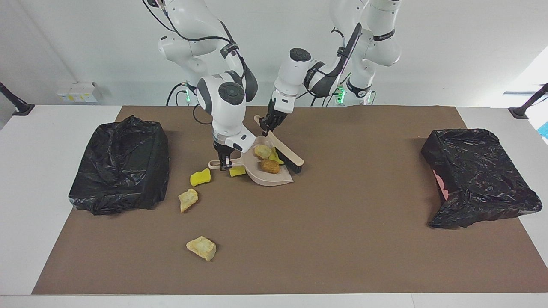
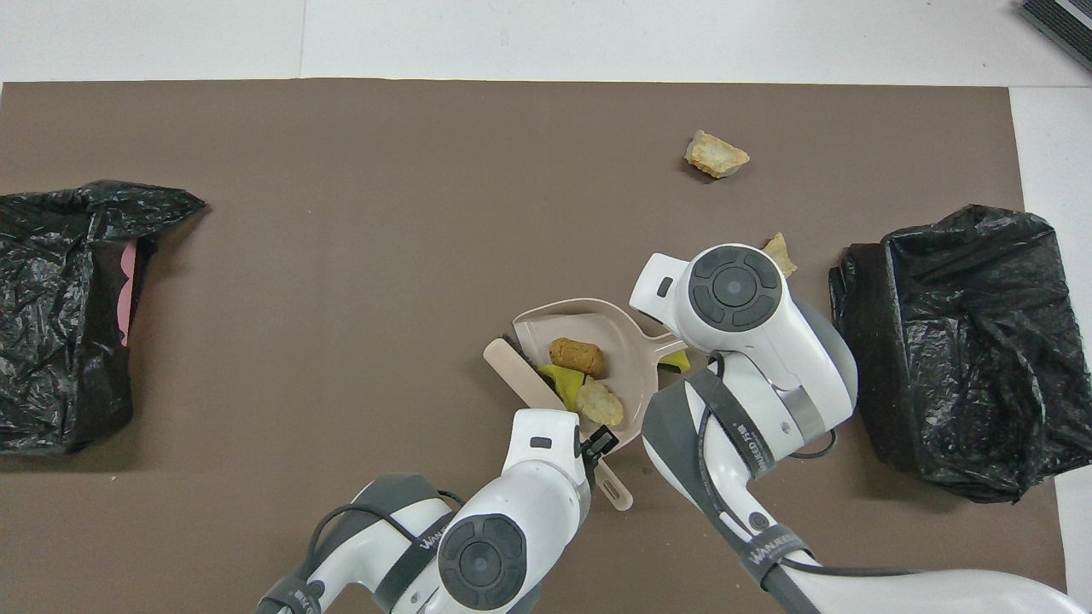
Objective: Sweep and dump trash in bin
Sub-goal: 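Sweep the yellow sponges into the dustpan with the left gripper's brush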
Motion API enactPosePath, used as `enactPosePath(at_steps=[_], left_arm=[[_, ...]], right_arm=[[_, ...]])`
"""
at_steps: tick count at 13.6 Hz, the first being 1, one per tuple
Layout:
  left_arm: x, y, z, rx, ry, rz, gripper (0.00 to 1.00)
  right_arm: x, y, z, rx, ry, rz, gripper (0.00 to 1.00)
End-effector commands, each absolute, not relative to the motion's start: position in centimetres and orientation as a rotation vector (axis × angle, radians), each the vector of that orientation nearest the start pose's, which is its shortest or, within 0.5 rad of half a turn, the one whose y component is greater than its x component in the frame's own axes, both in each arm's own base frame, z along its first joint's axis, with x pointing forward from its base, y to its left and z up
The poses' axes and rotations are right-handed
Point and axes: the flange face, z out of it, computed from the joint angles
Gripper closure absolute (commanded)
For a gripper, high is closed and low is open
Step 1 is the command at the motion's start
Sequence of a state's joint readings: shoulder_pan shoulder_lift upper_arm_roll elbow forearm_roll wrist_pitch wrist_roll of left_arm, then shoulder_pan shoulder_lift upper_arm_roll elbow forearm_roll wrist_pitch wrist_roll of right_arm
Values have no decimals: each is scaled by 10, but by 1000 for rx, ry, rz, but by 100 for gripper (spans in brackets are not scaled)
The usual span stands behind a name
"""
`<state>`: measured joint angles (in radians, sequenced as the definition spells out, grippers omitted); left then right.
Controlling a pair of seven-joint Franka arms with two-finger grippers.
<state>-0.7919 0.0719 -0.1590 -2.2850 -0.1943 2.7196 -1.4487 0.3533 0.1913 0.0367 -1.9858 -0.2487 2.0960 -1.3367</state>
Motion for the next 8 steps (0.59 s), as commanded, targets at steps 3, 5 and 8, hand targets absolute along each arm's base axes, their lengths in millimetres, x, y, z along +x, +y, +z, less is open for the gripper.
enactPosePath(at_steps=[3, 5, 8], left_arm=[[331, -449, 349, -3297, -1063, 5, 100], [336, -438, 344, -3235, -1028, 54, 100], [359, -411, 337, -3197, -967, 79, 100]], right_arm=[[548, 199, 363, 1793, 2391, -227, 100], [550, 200, 364, 1812, 2389, -210, 100], [558, 196, 374, 1888, 2349, -136, 100]])
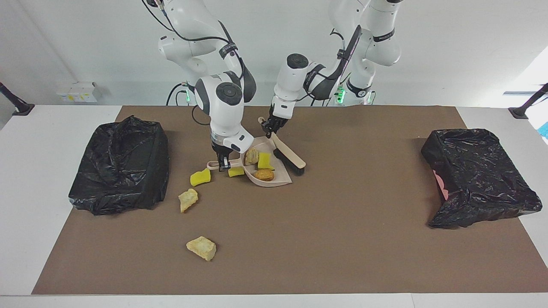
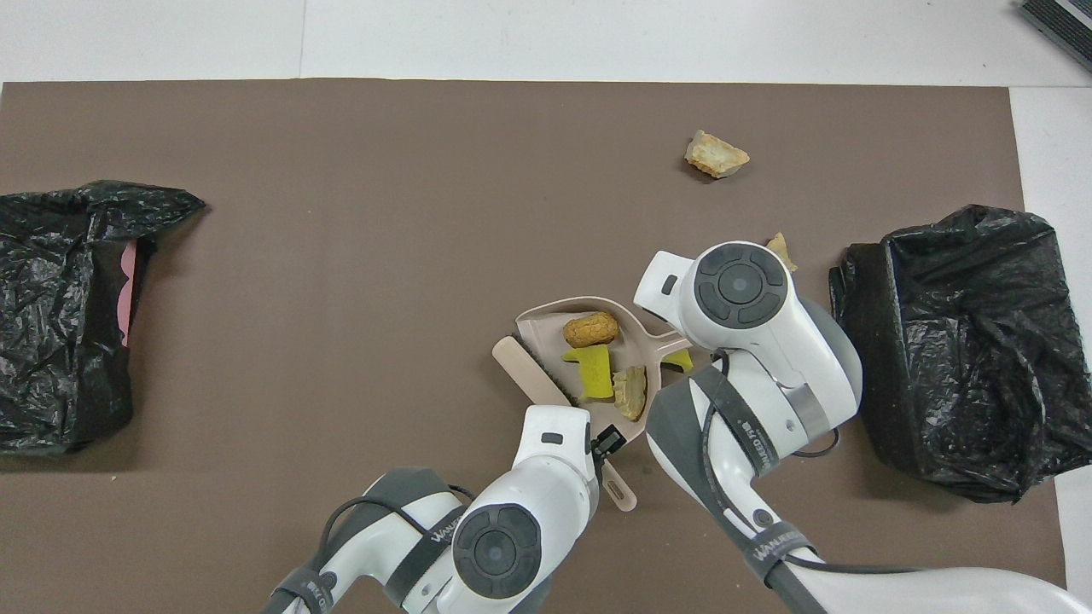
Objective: Sweep and dump trash in bin
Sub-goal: 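Sweep the yellow sponges into the dustpan with the left gripper's brush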
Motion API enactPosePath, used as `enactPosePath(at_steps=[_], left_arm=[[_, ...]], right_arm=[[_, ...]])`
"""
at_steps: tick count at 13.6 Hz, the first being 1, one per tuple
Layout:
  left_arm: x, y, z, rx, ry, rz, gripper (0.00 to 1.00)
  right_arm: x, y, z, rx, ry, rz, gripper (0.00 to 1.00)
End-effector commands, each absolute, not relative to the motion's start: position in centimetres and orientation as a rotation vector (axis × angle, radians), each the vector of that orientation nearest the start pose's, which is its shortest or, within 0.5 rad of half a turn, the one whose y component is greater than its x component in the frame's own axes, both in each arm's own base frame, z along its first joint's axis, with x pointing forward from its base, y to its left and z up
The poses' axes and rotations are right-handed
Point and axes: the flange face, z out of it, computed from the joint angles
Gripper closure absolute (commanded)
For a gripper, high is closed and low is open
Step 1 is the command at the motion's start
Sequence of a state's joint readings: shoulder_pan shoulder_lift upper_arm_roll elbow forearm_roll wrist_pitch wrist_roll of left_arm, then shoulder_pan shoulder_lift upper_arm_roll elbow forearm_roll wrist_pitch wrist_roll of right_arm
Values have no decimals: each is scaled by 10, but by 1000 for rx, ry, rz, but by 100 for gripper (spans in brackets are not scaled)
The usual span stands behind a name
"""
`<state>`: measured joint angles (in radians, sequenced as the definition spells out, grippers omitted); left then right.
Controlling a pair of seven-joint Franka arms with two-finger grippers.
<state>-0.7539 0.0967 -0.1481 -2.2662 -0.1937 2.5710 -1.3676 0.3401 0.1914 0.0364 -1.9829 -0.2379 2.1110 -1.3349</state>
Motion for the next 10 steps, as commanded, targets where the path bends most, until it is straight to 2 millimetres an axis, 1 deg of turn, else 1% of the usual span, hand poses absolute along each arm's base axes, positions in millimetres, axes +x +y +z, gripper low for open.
enactPosePath(at_steps=[1, 2, 4, 5, 7, 9, 10], left_arm=[[362, -404, 334, -3180, -895, 108, 100], [358, -400, 333, -3179, -782, 134, 100], [353, -391, 332, -3164, -537, 202, 100], [352, -388, 331, -3165, -459, 218, 100], [348, -384, 330, -3154, -380, 244, 100], [331, -388, 333, -3153, -302, 250, 100], [315, -395, 334, -3153, -246, 250, 100]], right_arm=[[562, 188, 378, 1953, 2331, -90, 100], [564, 180, 383, 2013, 2313, -55, 100], [567, 167, 391, 2080, 2288, -11, 100], [568, 162, 392, 2114, 2279, 6, 100], [570, 154, 400, 2163, 2254, 50, 100], [573, 137, 409, 2247, 2212, 107, 100], [573, 130, 417, 2264, 2211, 142, 100]])
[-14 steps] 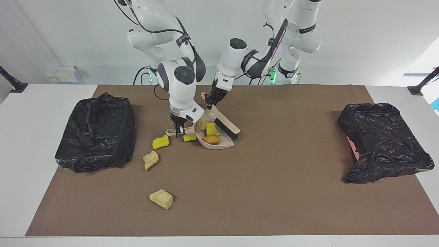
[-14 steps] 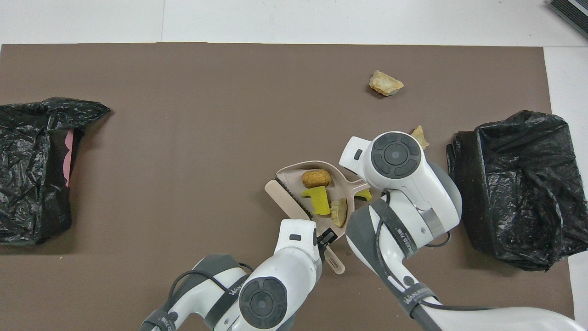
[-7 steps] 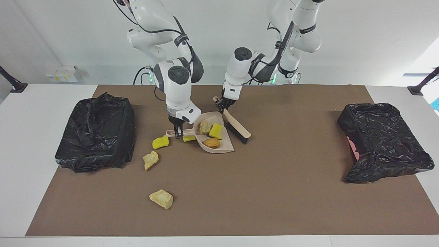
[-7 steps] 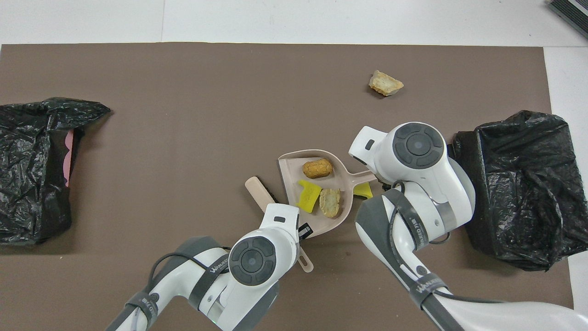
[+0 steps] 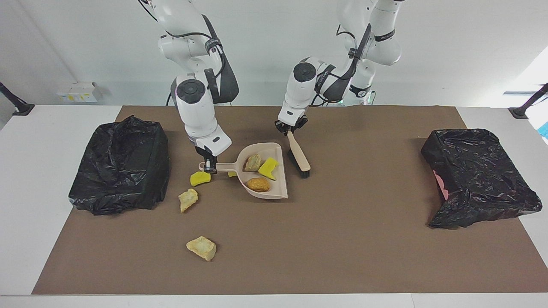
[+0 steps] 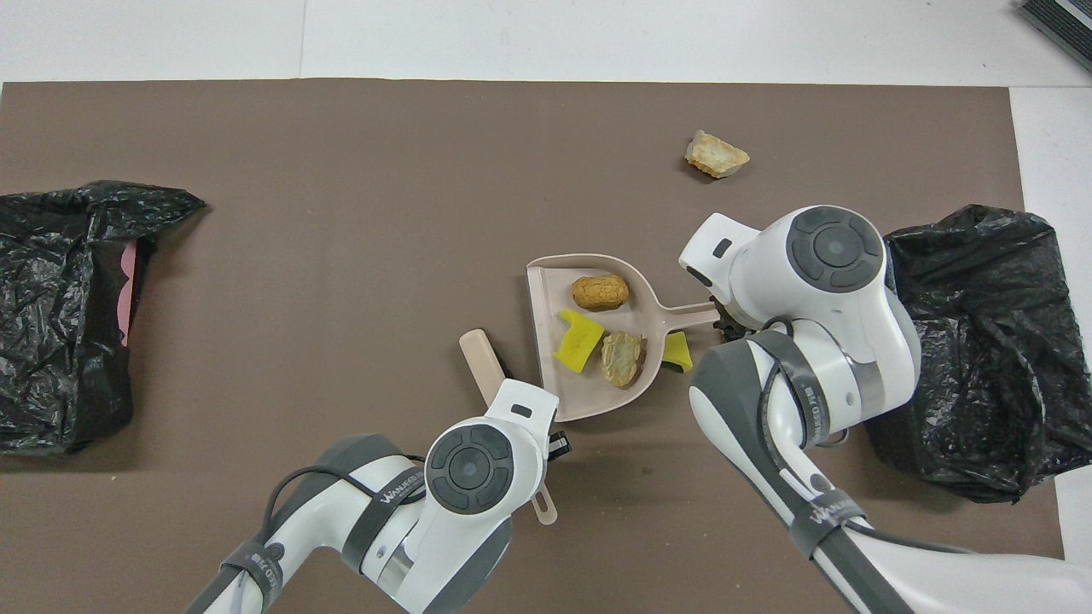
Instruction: Sweep and dump trash in bin
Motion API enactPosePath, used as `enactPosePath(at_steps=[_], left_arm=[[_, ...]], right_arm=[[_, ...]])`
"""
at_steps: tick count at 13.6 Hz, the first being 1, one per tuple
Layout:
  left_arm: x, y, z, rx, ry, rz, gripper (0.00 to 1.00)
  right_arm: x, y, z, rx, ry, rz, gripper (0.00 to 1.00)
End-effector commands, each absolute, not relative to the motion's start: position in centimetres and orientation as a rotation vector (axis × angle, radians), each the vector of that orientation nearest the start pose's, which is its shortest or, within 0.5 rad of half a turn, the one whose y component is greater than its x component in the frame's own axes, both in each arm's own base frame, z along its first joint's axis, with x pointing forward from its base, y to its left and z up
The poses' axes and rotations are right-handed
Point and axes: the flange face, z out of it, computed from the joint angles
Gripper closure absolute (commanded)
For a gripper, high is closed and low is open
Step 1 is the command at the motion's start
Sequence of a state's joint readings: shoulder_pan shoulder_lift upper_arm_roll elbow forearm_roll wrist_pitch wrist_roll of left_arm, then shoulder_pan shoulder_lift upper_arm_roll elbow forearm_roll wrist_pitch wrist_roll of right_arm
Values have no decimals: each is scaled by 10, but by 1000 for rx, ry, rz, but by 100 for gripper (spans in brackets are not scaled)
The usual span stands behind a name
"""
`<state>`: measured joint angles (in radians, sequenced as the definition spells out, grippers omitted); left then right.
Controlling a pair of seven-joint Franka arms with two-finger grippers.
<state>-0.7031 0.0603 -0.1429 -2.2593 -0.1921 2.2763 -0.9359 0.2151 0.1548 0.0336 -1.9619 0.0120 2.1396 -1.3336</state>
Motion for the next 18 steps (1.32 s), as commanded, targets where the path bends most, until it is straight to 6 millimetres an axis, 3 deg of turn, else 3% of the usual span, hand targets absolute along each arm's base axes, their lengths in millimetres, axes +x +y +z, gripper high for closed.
enactPosePath(at_steps=[1, 4, 6, 8, 10, 13, 16, 18], left_arm=[[302, -401, 337, -3154, -204, 247, 100], [285, -412, 340, -3146, -180, 260, 100], [257, -430, 345, -3153, -155, 258, 100], [235, -442, 351, -3151, -210, 252, 100], [232, -443, 349, -3144, -321, 246, 100], [233, -443, 348, -3150, -320, 244, 100], [234, -443, 349, -3158, -292, 240, 100], [239, -441, 346, -3168, -234, 238, 93]], right_arm=[[571, 123, 422, 2268, 2213, 159, 100], [571, 67, 442, 2314, 2190, 224, 100], [569, 11, 450, 2321, 2226, 270, 100], [558, -60, 451, 2297, 2299, 293, 100], [543, -125, 454, 2247, 2344, 304, 100], [510, -215, 465, 2218, 2357, 324, 100], [482, -282, 479, 2193, 2296, 314, 100], [470, -315, 488, 2174, 2244, 253, 100]])
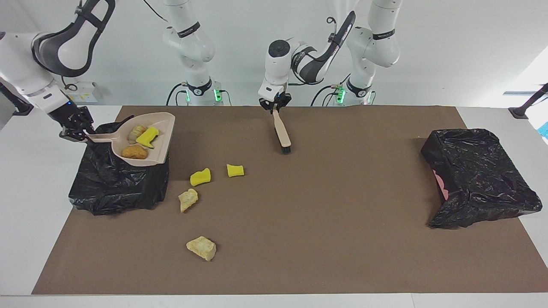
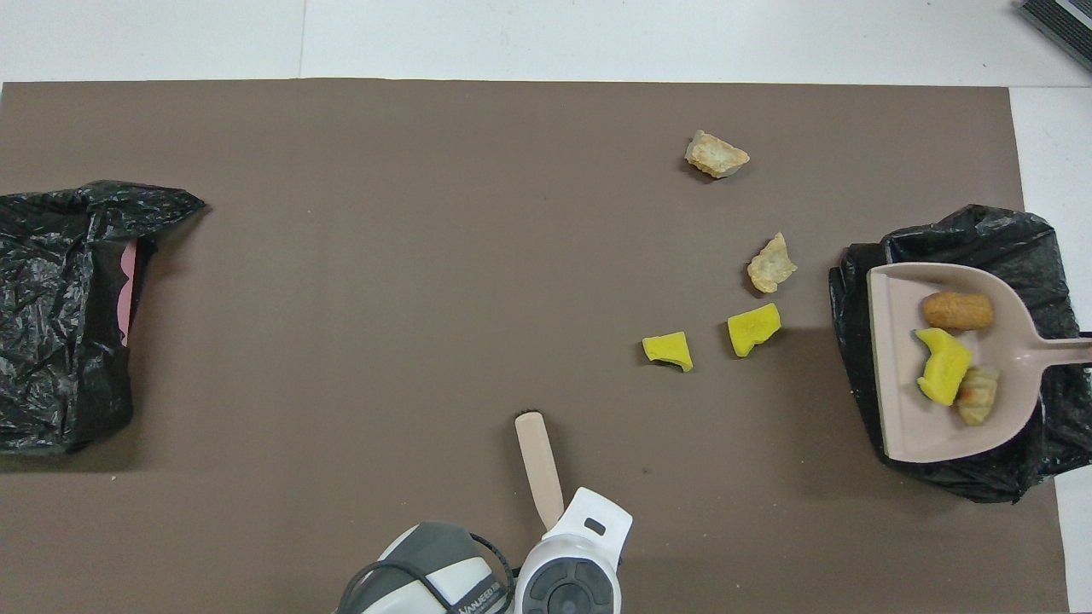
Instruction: Sweep and dump trash in bin
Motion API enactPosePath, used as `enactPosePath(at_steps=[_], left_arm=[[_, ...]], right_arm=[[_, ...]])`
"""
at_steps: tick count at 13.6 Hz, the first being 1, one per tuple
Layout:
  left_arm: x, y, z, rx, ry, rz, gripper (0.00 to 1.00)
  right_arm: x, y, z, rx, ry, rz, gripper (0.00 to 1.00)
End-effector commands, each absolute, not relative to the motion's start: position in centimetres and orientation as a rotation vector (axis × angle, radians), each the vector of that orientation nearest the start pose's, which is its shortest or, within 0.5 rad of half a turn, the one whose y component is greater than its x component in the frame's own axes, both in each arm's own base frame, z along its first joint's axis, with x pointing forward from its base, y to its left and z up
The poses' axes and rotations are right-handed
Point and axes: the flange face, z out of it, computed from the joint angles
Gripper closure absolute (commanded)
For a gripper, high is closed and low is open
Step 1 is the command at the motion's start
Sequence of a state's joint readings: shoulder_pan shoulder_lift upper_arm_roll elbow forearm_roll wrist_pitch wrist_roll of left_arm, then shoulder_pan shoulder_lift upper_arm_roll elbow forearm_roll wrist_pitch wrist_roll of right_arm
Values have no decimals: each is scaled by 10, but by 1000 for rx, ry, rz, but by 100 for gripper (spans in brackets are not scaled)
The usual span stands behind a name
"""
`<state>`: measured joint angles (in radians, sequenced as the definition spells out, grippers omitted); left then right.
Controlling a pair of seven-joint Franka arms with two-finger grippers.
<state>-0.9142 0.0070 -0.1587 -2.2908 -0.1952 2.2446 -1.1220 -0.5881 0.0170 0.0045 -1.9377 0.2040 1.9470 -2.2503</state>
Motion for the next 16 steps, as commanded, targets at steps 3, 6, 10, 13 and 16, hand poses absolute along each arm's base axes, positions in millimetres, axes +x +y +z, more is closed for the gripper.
enactPosePath(at_steps=[3, 6, 10, 13, 16], left_arm=[[254, -436, 345, -3183, -231, 229, 13], [286, -420, 355, -3190, -367, 222, 0], [334, -401, 368, -3199, -491, 183, 0], [381, -371, 367, -3174, -506, 91, 0], [447, -327, 364, -3194, -447, 65, 0]], right_arm=[[458, -350, 497, 2139, 2152, 80, 100], [459, -362, 500, 2090, 2092, -27, 100], [476, -337, 517, 2066, 1992, -184, 100], [474, -315, 521, 2083, 1922, -303, 100], [474, -294, 532, 2040, 1906, -359, 100]])
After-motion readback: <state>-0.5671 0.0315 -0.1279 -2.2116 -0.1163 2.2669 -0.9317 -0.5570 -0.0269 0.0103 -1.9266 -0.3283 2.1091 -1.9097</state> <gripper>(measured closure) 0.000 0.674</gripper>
